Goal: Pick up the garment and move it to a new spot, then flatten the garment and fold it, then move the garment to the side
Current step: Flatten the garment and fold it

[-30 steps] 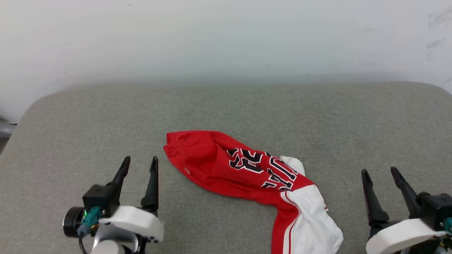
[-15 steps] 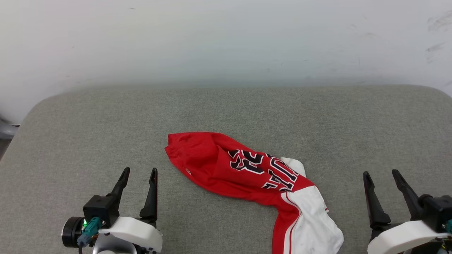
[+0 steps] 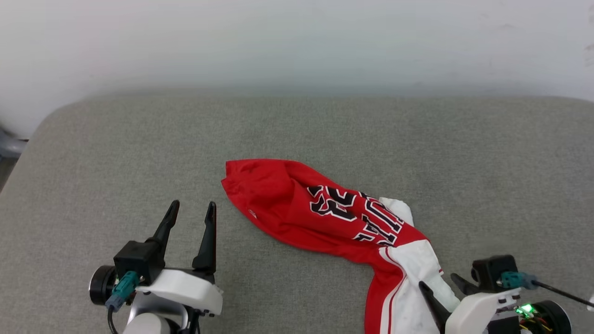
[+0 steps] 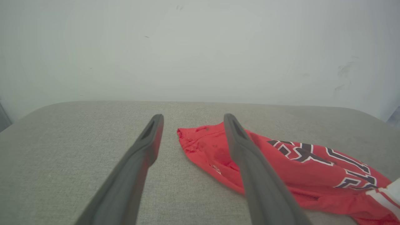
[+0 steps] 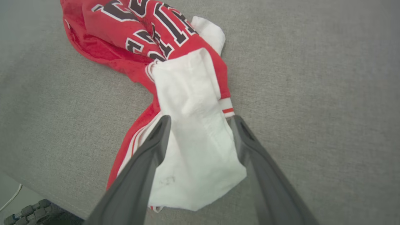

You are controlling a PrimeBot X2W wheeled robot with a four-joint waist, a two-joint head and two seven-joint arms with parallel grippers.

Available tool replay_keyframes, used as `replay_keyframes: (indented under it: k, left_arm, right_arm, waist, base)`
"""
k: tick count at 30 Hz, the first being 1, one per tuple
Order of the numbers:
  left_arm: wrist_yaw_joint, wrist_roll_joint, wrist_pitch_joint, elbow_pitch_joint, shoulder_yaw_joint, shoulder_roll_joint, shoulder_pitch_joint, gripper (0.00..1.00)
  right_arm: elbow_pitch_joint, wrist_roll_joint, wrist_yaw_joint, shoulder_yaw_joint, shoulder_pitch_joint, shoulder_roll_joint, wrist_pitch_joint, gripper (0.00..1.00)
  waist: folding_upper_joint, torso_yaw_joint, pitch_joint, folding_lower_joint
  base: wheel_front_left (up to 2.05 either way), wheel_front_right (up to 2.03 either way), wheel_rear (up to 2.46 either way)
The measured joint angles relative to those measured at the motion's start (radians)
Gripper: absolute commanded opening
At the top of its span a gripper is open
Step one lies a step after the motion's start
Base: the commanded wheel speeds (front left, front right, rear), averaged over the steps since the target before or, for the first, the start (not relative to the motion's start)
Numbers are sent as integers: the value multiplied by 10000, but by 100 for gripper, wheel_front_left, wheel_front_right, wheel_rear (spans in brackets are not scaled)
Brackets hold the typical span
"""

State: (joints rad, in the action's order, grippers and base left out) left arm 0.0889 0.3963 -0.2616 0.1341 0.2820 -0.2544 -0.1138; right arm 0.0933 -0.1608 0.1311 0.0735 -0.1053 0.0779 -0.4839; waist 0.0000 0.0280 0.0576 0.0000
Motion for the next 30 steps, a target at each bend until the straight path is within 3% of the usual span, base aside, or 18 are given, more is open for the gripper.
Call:
replay_keyframes:
  k: [10, 11, 12, 13, 14, 23, 30]
  left_arm:
    - [-240, -291, 0, -255, -380, 380, -396, 100]
    - [-276, -332, 0, -242, -430, 407, -398, 100]
    - [-303, -347, 0, -219, -491, 426, -403, 100]
    - [-322, -378, 0, -201, -554, 453, -408, 100]
    - [-341, -418, 0, -178, -602, 474, -411, 100]
    - [-541, -635, 0, -2, -909, 711, -361, 100]
    - [-719, -759, 0, 92, -936, 802, -352, 100]
  right_arm:
    - [-364, -506, 0, 531, 703, 769, -1300, 100]
    - [-387, -550, 0, 545, 723, 800, -1384, 49]
    - [-385, -612, 0, 562, 743, 807, -1406, 33]
    - [-370, -616, 0, 560, 778, 817, -1413, 23]
    - [-334, -625, 0, 573, 825, 825, -1446, 0]
    - [504, -696, 0, 669, 1262, 769, -1340, 0]
    - [345, -742, 0, 1406, 2574, 69, -849, 0]
  waist:
    - [0, 504, 912, 1]
    - [0, 560, 967, 1]
    - [0, 609, 1012, 1]
    - [0, 651, 1044, 1]
    - [0, 685, 1063, 1]
    - [0, 633, 765, 1]
    - [0, 509, 645, 1]
  base:
    - [0, 0, 0]
    - [0, 0, 0]
    - [0, 0, 0]
    - [0, 0, 0]
    - [0, 0, 0]
    - [0, 0, 0]
    - [0, 0, 0]
